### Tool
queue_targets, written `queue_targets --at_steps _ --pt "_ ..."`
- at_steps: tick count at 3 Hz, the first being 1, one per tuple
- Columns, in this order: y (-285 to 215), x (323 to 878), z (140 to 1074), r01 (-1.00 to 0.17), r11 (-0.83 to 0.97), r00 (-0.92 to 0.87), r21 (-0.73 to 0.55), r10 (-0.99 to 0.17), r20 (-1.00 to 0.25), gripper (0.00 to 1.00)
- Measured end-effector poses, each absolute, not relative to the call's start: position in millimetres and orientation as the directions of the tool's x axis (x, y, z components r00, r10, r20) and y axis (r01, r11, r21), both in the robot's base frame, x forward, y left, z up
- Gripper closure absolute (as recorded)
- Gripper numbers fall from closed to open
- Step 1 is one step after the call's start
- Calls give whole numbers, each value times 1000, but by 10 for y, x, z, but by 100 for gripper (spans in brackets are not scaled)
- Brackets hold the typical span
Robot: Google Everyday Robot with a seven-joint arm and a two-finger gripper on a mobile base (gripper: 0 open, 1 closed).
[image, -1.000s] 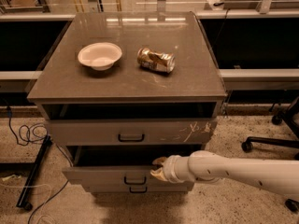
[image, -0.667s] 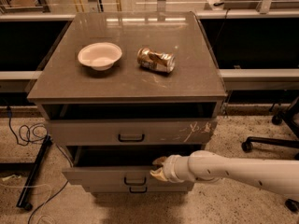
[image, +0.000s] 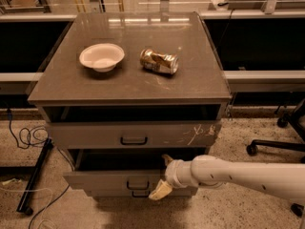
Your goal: Open middle drawer
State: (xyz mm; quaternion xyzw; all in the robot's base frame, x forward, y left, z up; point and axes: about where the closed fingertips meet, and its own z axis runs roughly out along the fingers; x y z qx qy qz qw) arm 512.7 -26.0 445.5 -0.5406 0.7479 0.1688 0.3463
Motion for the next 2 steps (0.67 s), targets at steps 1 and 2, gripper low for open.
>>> queue_targets --at_steps 1,2 --pt "-251 5086 4285 -928 352 -176 -121 -701 -691 0" --pt "-257 5014 4146 -931 344 -174 -119 -708 -684 0"
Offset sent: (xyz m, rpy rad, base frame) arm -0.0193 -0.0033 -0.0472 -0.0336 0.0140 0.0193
